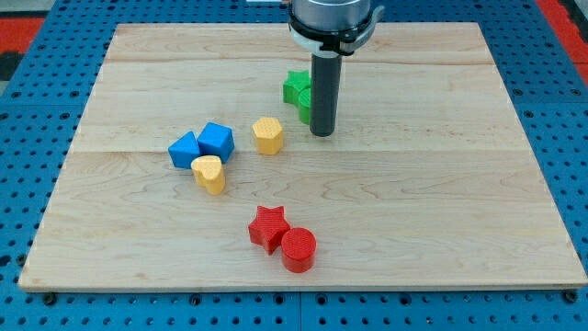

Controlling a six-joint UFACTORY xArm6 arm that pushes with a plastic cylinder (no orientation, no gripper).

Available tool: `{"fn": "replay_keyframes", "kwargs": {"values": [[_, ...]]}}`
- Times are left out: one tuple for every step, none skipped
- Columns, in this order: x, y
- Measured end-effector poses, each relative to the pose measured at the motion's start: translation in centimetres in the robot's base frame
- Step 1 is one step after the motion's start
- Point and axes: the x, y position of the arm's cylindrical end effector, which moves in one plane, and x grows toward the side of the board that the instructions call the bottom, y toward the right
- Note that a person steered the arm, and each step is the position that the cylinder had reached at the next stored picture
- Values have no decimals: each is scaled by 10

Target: Separate the red star from the red circle

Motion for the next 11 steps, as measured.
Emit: {"fn": "replay_keyframes", "kwargs": {"values": [[9, -40], [12, -65], [16, -50], [37, 33], [99, 80], [161, 78], [207, 49], [207, 1], [196, -48], [189, -81], [183, -82]]}}
